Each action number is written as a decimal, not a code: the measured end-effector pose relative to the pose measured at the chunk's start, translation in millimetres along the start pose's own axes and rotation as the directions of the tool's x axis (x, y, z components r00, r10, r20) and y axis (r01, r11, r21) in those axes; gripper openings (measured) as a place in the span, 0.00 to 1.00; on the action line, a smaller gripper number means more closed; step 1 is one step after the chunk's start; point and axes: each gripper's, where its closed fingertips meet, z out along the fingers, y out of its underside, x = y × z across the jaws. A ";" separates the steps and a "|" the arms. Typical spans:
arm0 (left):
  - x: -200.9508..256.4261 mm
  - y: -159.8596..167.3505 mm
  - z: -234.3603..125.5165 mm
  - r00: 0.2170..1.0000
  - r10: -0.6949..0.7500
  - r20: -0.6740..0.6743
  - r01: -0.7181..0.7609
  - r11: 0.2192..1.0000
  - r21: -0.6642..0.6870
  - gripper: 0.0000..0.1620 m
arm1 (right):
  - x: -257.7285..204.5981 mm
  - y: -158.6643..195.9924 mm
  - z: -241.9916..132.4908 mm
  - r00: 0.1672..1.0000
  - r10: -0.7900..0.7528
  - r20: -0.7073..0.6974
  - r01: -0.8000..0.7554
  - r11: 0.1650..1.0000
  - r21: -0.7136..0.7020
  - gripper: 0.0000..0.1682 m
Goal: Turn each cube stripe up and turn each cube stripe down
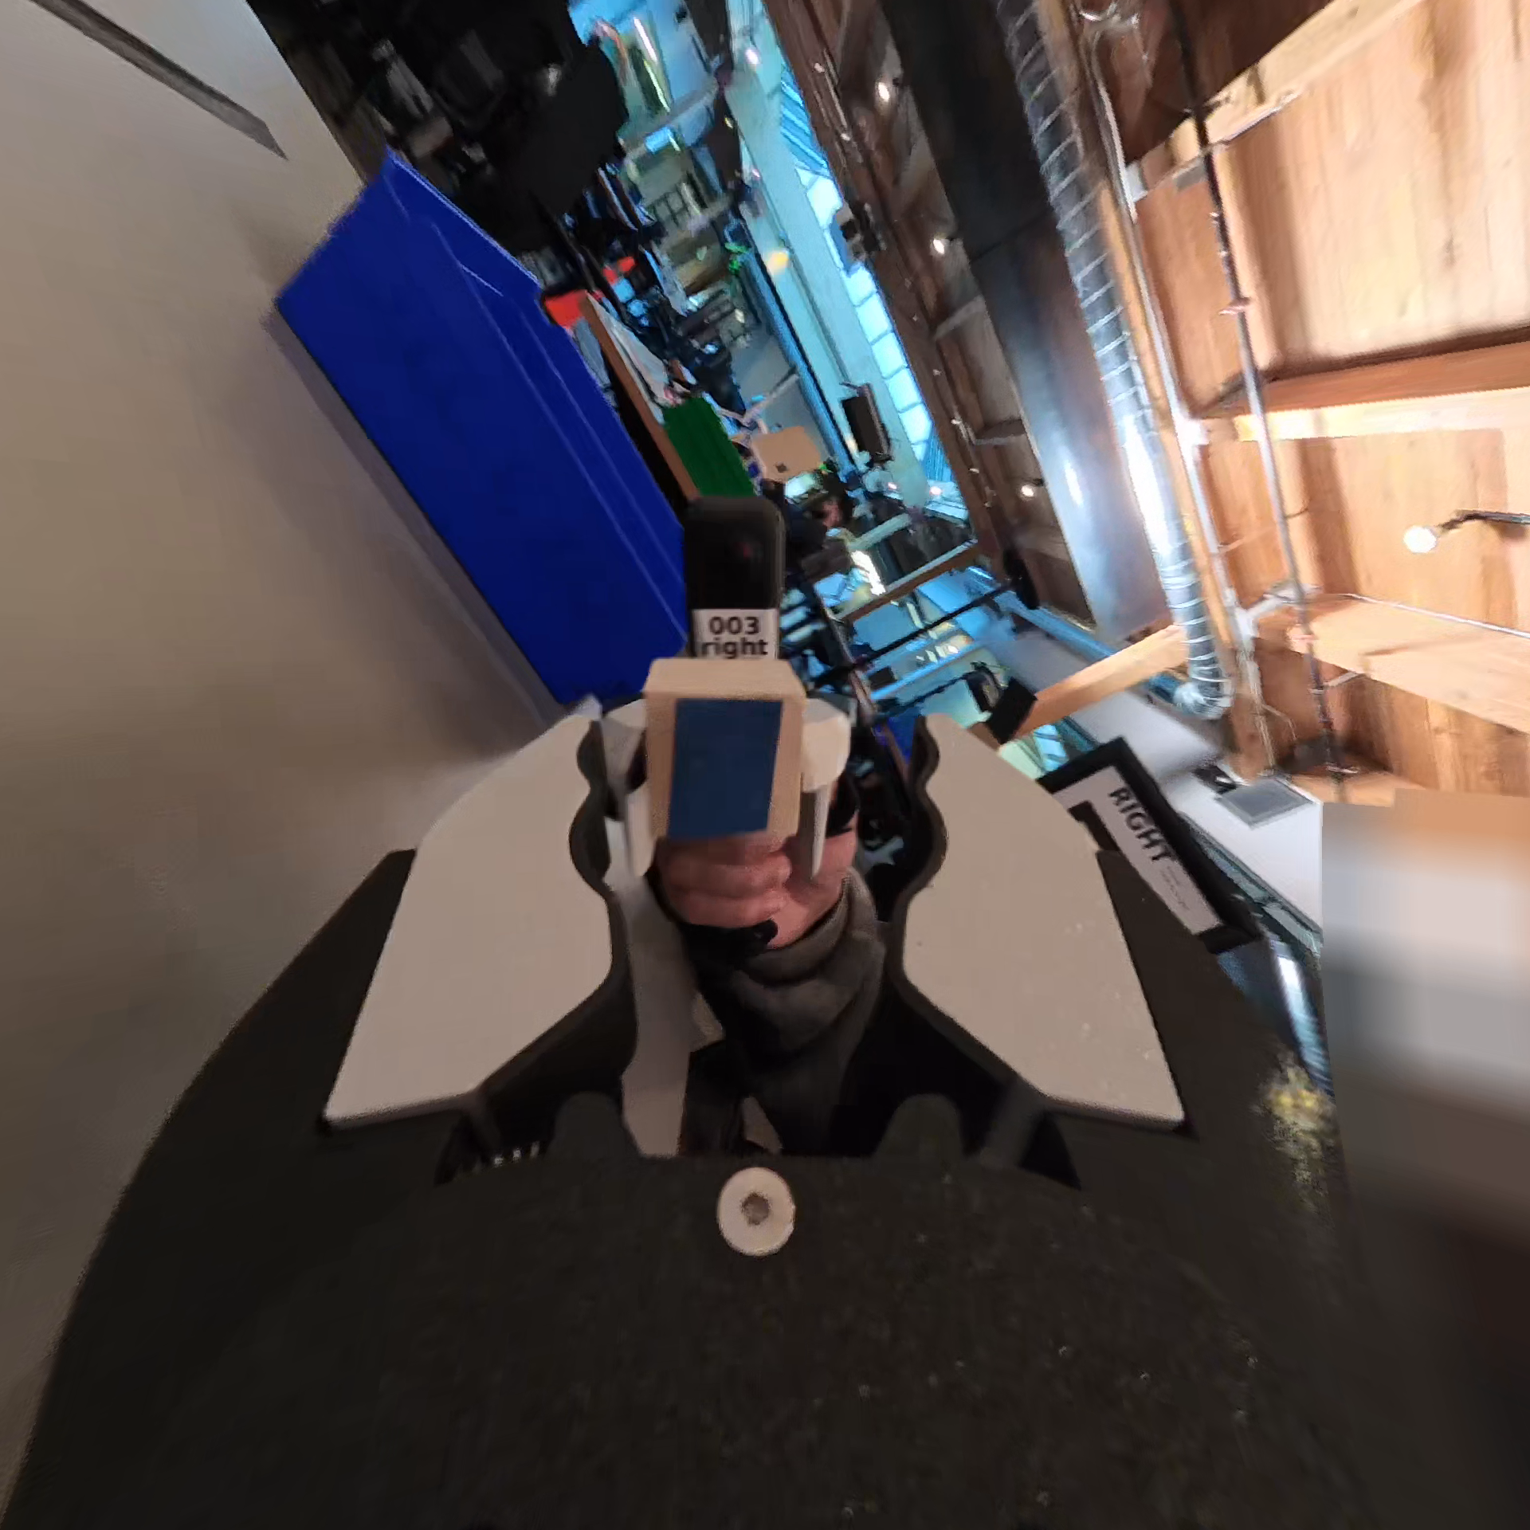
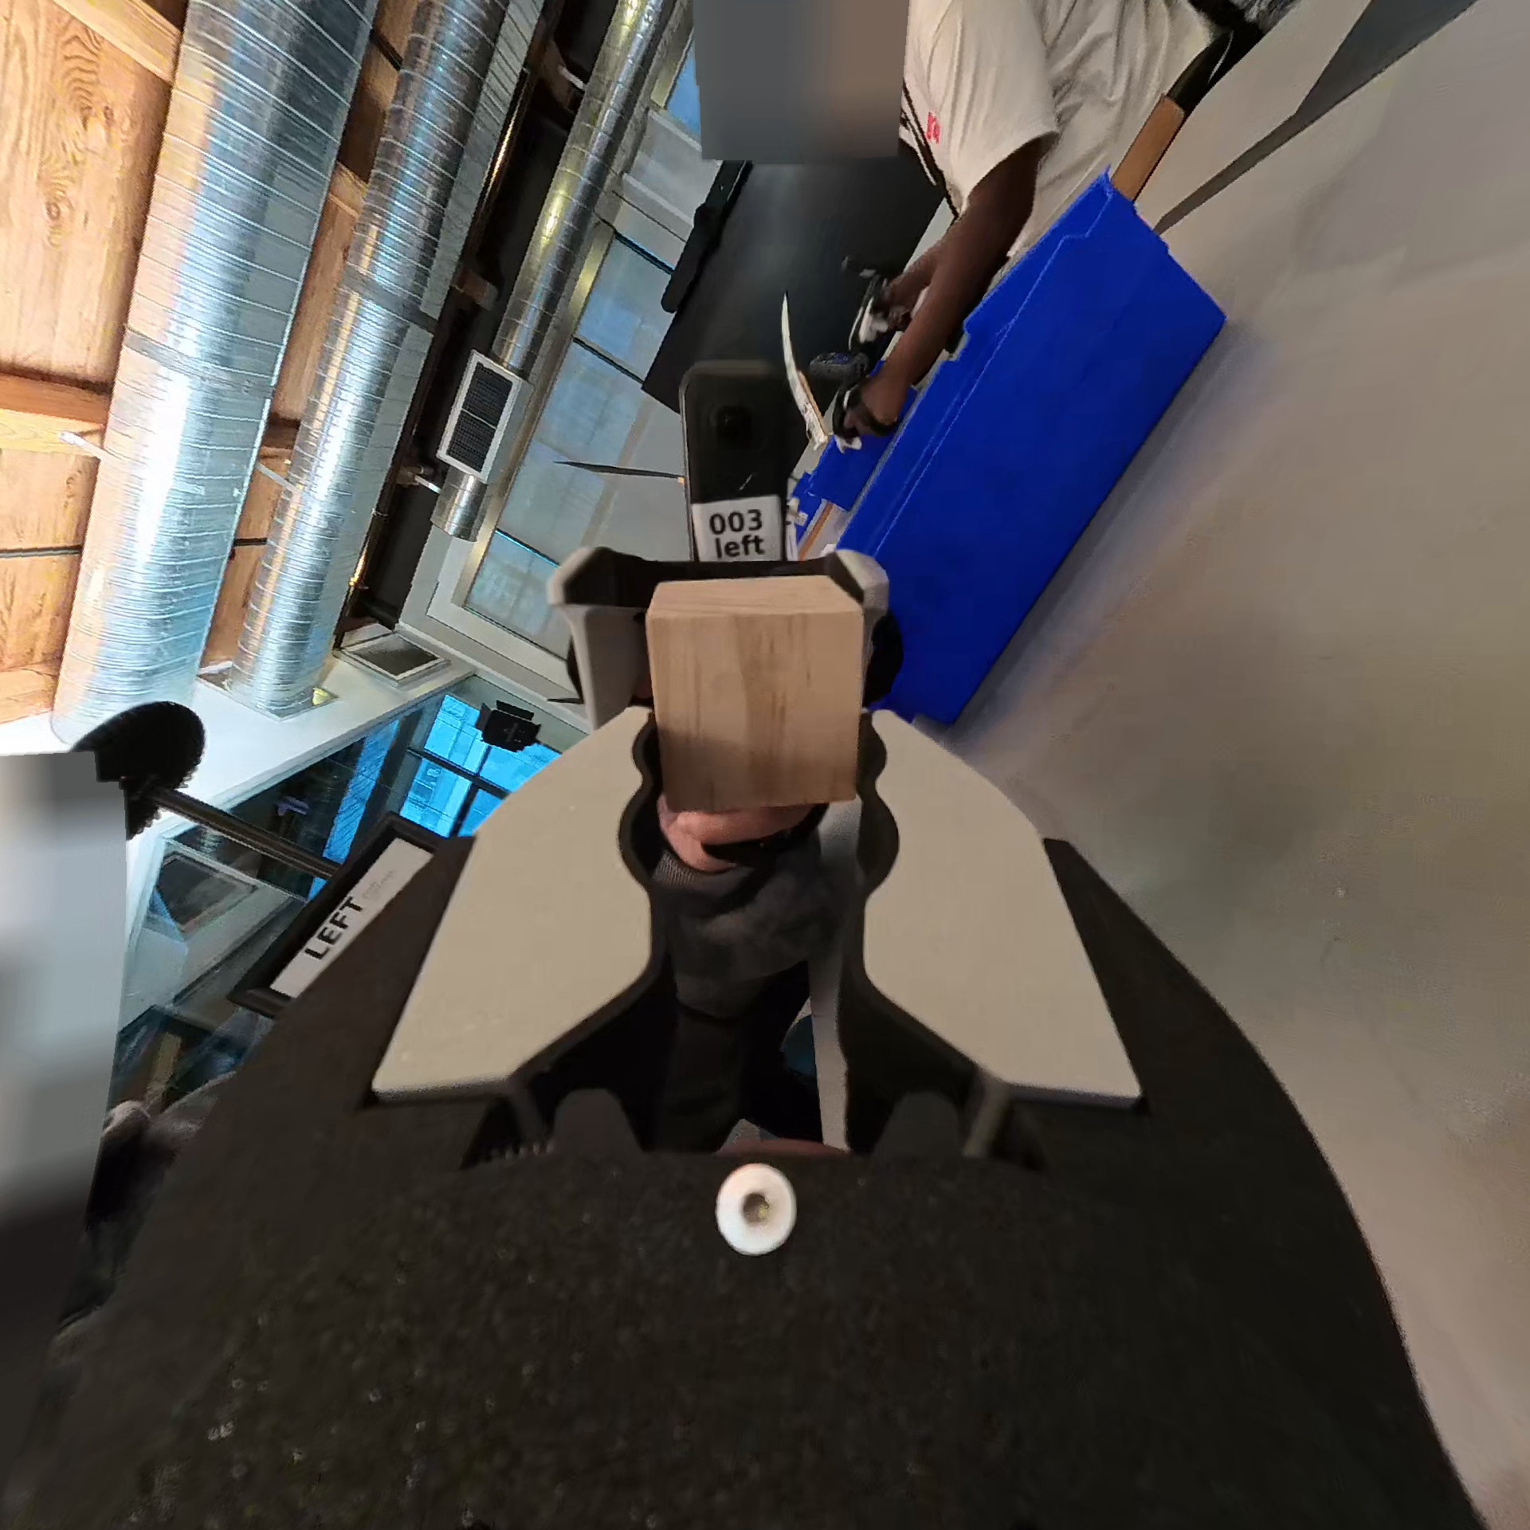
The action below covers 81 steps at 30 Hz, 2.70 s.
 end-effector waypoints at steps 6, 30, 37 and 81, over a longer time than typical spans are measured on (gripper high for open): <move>-22.1 79.3 -37.2 0.920 0.295 0.258 -0.264 0.953 -0.148 0.44 | -18.9 -23.6 -30.3 0.980 -0.165 -0.110 0.168 0.986 0.014 0.27; -54.4 118.4 -49.6 0.709 0.552 0.438 -0.421 0.831 -0.364 0.40 | 110.5 -73.5 -335.4 0.078 -0.193 -0.978 -0.109 0.973 -0.201 0.27; -60.9 121.9 -49.6 0.713 0.546 0.440 -0.397 0.831 -0.388 0.40 | 137.0 -58.7 -329.7 -0.007 -0.274 -0.962 -0.222 0.938 -0.266 0.27; -150.4 -83.5 -285.6 0.100 0.195 0.976 0.153 0.966 -0.209 0.43 | 25.7 32.3 -64.7 0.667 -0.633 -0.393 0.628 0.761 -0.160 0.35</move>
